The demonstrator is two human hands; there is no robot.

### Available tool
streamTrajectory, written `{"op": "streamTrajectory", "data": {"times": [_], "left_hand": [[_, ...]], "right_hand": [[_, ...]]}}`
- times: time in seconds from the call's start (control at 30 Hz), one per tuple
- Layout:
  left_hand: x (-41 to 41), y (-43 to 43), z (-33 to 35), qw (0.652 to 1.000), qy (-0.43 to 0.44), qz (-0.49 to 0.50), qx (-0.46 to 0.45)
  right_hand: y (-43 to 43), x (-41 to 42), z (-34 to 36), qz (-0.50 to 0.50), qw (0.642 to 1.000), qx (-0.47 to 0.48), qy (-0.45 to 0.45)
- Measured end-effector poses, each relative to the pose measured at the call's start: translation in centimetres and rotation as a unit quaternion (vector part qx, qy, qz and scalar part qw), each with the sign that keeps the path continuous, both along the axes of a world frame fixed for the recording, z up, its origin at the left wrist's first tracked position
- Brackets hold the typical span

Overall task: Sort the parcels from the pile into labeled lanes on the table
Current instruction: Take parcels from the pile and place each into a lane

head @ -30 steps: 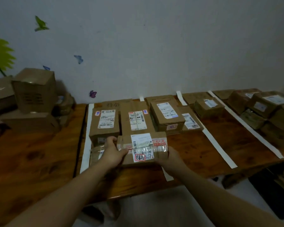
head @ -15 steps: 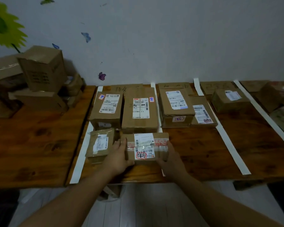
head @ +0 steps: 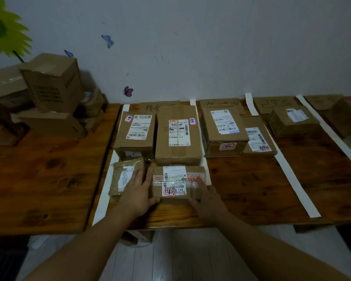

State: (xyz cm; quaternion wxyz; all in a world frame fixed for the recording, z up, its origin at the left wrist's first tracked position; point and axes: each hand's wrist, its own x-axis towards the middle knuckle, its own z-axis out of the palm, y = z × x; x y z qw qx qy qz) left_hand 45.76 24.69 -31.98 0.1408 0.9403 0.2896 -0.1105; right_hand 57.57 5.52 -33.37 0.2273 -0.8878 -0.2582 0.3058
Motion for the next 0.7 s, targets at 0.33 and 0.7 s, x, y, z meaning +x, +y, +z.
{"op": "streamTrajectory", "data": {"times": [0.33, 0.7], "left_hand": [[-3.9, 6.8, 6.4, 0.994, 0.031, 0.101, -0.007], [-18.3, 26.6, 16.2, 0.972, -0.043, 0.23, 0.031]], "right_hand": [[7.3, 0.4, 7.2, 0.085, 0.988, 0.013, -0.131], [28.2, -10.1, 17.2, 0.136, 0.97, 0.08, -0.187]]}}
